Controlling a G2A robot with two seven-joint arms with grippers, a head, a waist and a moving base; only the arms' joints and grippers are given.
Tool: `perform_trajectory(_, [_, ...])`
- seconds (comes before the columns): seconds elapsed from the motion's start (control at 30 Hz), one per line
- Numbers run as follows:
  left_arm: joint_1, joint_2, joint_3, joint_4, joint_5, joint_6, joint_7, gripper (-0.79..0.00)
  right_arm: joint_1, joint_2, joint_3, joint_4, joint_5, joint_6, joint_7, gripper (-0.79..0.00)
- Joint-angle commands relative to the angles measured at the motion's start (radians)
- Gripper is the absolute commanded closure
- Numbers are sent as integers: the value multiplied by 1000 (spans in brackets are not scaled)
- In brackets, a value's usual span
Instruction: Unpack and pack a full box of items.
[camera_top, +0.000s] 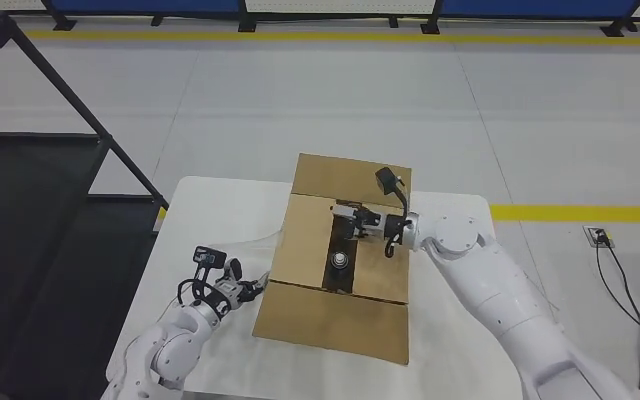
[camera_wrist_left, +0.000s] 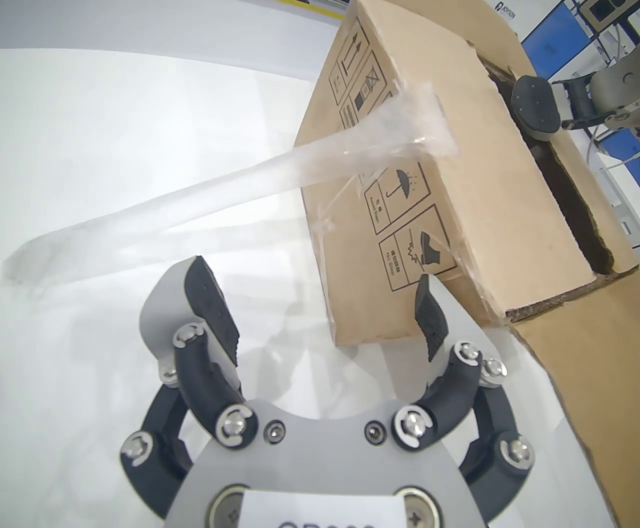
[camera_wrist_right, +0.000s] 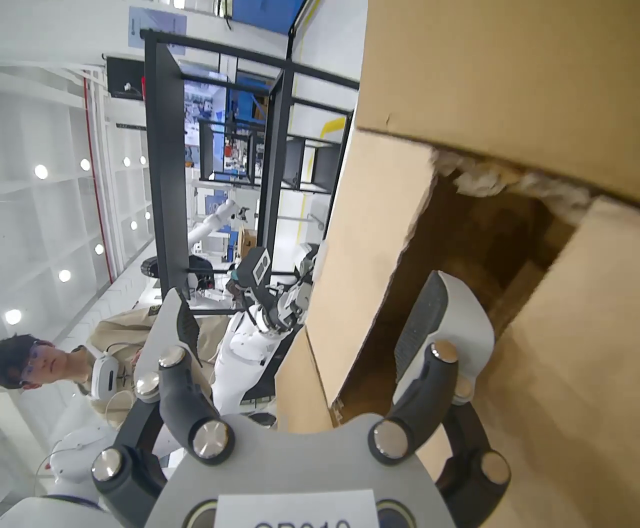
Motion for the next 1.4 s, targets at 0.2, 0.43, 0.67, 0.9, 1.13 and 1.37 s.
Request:
perform_trajectory(0.2, [16, 2, 0, -15, 4, -23, 8, -785, -45, 4, -2, -98, -54, 90, -9, -785])
perform_trajectory(0.43, [29, 4, -10, -23, 4, -30, 22, -785, -50, -17, -23, -115, -70, 133, -63, -785])
perform_trajectory(0.67, [51, 7, -41, -34, -15, -30, 52, -785, -40, -39, -13, -77, -1, 138, -66, -785])
perform_trajectory(0.9, [112, 18, -84, -117, -27, -109, 65, -785, -35, -49, 26, -62, 109, 105, 1, -785])
perform_trajectory(1.13, [172, 29, -117, -221, -4, -170, 47, -785, -31, -65, 33, -79, 146, 95, 3, -785])
perform_trajectory(1.37, [157, 27, -96, -261, 44, -113, 39, -785, -14, -93, 14, -71, 168, 94, -17, -785])
